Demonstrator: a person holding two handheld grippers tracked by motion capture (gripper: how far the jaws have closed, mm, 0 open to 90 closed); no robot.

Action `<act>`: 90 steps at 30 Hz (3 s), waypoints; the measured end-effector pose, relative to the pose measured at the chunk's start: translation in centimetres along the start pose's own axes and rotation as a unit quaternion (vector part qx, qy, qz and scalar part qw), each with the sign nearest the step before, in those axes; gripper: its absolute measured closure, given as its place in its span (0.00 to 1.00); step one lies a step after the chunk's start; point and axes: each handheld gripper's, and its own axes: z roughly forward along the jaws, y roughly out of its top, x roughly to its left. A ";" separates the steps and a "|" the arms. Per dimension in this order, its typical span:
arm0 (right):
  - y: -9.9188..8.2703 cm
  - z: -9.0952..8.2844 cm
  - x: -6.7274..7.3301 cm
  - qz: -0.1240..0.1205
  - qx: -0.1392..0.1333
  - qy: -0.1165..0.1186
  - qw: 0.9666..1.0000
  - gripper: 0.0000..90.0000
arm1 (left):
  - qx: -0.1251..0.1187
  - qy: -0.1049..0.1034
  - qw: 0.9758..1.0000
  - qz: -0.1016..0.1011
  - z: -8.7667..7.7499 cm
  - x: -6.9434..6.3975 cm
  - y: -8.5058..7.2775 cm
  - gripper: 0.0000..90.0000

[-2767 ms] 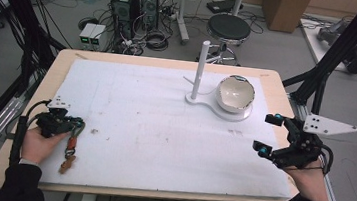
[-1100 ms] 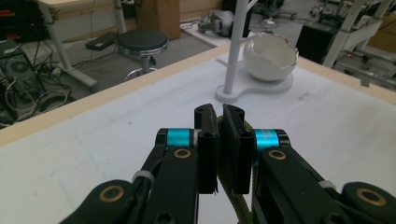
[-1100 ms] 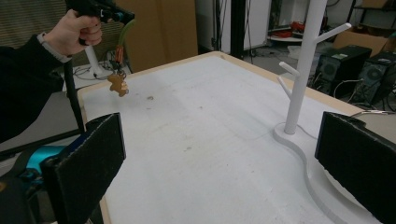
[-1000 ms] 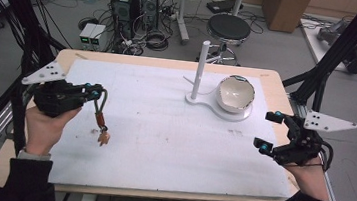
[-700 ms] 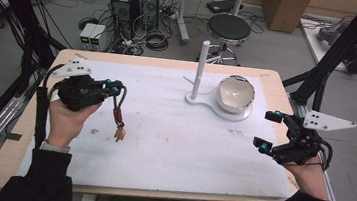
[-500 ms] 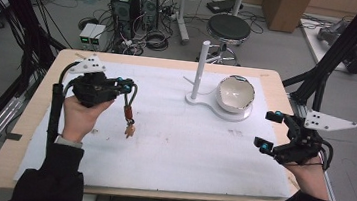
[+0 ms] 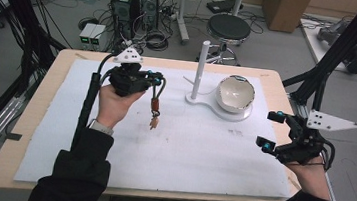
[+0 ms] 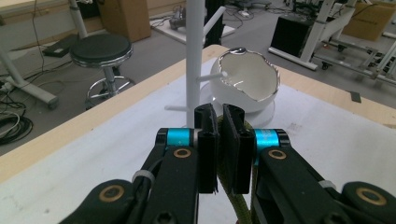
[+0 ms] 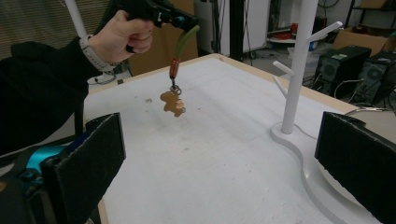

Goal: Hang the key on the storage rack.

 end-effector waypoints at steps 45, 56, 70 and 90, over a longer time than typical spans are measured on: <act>-1.4 -1.6 1.9 -0.004 0.016 -0.006 1.000 0.01 | 0.062 0.006 0.998 -0.014 15.0 0.0 2.6 0.93; -1.5 -1.4 2.0 -0.007 0.023 -0.006 1.000 0.01 | 0.050 -0.027 0.997 -0.054 14.0 0.7 2.8 0.20; -1.6 -1.5 1.5 0.000 0.017 -0.028 0.999 0.01 | -0.008 -0.054 0.997 -0.045 6.7 -0.1 2.0 0.06; -0.8 -0.5 -0.3 0.010 0.000 -0.073 0.997 0.01 | -0.048 -0.054 0.996 -0.044 -6.5 2.1 -3.3 0.06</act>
